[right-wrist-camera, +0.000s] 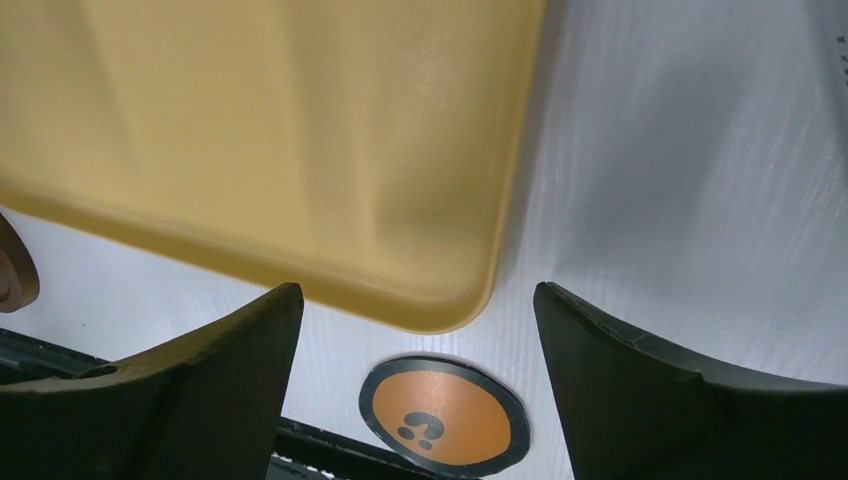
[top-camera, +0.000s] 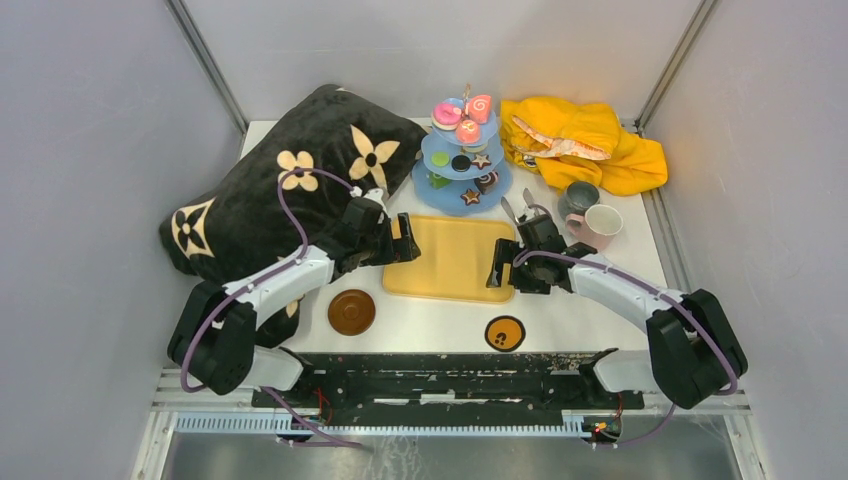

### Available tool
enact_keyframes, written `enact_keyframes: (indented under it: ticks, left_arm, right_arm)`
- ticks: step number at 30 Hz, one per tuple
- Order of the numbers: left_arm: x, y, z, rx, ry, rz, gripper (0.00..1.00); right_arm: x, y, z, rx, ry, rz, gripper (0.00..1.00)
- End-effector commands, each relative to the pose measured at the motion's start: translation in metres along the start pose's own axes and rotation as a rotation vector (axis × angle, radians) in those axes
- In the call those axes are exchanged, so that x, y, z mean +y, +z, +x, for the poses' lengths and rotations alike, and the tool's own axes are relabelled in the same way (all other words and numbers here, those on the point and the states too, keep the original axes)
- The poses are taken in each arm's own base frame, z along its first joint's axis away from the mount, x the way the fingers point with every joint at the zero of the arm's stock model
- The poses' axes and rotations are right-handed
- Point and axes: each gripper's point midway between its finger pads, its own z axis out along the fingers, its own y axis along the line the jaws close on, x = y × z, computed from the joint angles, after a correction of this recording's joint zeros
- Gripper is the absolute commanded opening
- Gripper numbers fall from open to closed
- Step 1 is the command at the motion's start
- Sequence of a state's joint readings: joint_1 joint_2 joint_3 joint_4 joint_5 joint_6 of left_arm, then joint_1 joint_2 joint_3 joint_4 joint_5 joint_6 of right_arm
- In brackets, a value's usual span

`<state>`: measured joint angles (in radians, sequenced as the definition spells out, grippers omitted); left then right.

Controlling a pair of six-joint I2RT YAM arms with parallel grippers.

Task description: Serve the afternoon tea

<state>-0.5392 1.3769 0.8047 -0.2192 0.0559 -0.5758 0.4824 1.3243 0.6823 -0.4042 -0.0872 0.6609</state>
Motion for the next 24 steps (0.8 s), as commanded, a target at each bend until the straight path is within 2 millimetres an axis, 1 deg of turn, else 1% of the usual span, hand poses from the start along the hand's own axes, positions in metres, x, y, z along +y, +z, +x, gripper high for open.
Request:
enact_keyframes:
  ticks: [1,3,5,10,13,15,17,18,20,22,24]
  left_arm:
    - [-0.004,0.005,-0.006,-0.032,-0.054,0.008,0.99]
    - [-0.004,0.003,-0.011,-0.046,-0.047,-0.007,0.99]
    - [0.000,0.000,-0.016,-0.055,-0.031,-0.033,0.99]
    - [0.010,-0.006,-0.028,-0.067,-0.028,-0.079,0.99]
    - [0.016,-0.012,-0.035,-0.106,-0.030,-0.111,0.99]
    - [0.017,-0.015,-0.038,-0.118,-0.027,-0.115,0.99]
    - [0.016,-0.017,-0.039,-0.116,-0.014,-0.113,0.99]
    - [0.016,-0.018,-0.039,-0.111,-0.005,-0.110,0.99]
    - [0.013,-0.021,-0.041,-0.110,0.017,-0.100,0.99]
    - [0.012,-0.026,-0.044,-0.124,0.029,-0.094,0.99]
    - [0.015,-0.030,-0.048,-0.140,0.029,-0.118,0.99]
  right_arm:
    - [0.009,0.008,-0.017,-0.053,0.018,-0.023,0.91]
    - [0.017,0.015,-0.018,-0.050,0.029,-0.064,0.90]
    - [0.027,0.022,-0.024,-0.053,0.039,-0.099,0.90]
    - [0.047,0.037,-0.049,-0.077,0.062,-0.141,0.90]
    - [0.060,0.047,-0.060,-0.080,0.084,-0.179,0.90]
    - [0.066,0.052,-0.065,-0.078,0.098,-0.195,0.90]
    - [0.064,0.052,-0.069,-0.088,0.105,-0.181,0.90]
    - [0.061,0.049,-0.071,-0.101,0.099,-0.160,0.91]
    - [0.051,0.037,-0.075,-0.133,0.078,-0.099,0.92]
    - [0.037,0.015,-0.081,-0.178,0.040,-0.022,0.93]
    - [0.024,-0.010,-0.087,-0.226,-0.006,0.053,0.94]
